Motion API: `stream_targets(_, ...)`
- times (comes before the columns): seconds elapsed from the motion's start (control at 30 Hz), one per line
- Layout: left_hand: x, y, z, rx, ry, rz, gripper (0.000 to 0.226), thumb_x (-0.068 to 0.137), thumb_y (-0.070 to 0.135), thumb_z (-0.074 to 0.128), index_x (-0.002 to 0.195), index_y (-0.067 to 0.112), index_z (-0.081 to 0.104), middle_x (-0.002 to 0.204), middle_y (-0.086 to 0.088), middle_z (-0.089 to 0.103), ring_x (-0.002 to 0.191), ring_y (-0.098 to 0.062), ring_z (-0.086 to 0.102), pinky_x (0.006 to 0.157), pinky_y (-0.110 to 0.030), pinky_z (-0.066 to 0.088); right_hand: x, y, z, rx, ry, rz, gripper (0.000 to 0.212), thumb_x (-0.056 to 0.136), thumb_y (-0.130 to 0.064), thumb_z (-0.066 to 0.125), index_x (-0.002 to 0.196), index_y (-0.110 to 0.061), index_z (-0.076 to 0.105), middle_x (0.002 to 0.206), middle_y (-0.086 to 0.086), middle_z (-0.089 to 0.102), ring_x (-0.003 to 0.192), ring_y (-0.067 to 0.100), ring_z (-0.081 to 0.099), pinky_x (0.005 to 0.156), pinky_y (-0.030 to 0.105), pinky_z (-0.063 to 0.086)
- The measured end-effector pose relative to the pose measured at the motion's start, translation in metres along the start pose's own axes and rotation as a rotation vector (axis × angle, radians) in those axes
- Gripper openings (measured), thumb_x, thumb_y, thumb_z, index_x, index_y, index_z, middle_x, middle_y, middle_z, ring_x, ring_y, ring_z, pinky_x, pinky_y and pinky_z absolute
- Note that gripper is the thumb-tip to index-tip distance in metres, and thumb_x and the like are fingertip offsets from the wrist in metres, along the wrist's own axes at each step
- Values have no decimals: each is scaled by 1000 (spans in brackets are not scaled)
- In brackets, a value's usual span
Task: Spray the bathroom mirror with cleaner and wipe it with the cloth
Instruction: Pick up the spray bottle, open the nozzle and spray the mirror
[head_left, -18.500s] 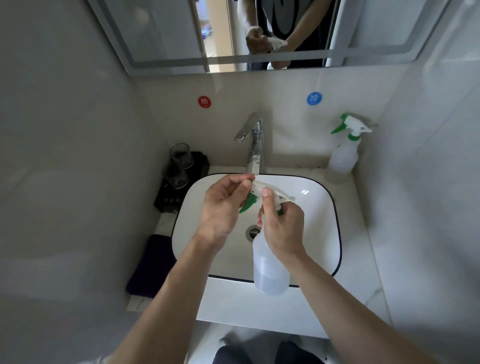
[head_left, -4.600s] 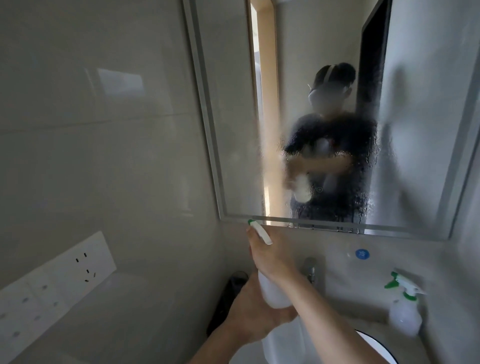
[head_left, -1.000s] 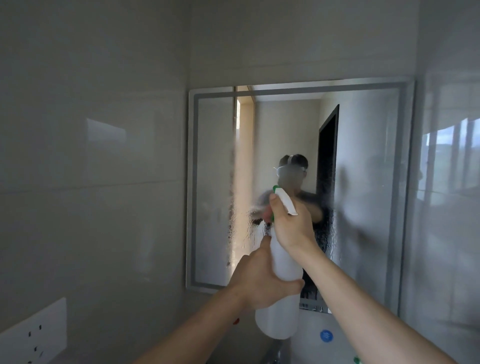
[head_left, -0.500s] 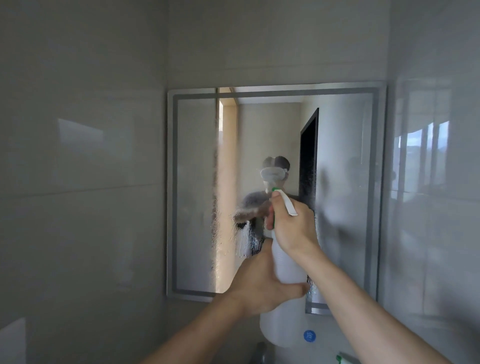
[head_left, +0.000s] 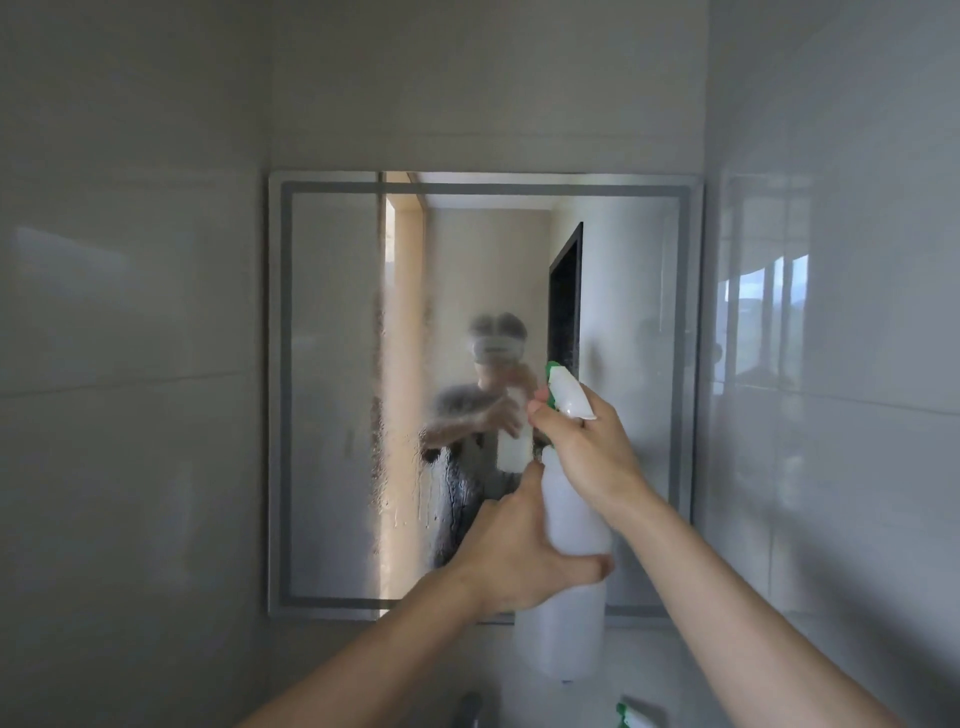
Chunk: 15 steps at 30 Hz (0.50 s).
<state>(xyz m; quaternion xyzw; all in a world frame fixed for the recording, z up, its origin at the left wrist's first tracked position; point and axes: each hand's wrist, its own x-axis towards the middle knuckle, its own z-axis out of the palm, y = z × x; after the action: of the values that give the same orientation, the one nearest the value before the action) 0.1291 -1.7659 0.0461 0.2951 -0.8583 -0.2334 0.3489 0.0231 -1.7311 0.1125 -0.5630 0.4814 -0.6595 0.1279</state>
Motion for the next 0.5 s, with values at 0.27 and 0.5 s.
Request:
stream_targets(0.27, 9, 8, 16, -20, -56, 58, 94, 54, 66, 77, 134, 41, 35, 118, 18, 66, 114, -13, 63, 96, -36, 54, -1, 7, -8, -173, 291, -97, 31, 93, -26, 73, 67, -29, 56, 62, -10, 58, 59, 8, 53, 54, 14, 36)
stream_targets(0.5, 13, 9, 19, -17, -70, 85, 93, 55, 64, 80, 133, 50, 33, 116, 20, 67, 112, -11, 63, 94, -34, 55, 3, 15, -14, -163, 321, -12, 11, 90, -14, 65, 80, -10, 62, 67, 6, 61, 62, 25, 52, 59, 30, 42)
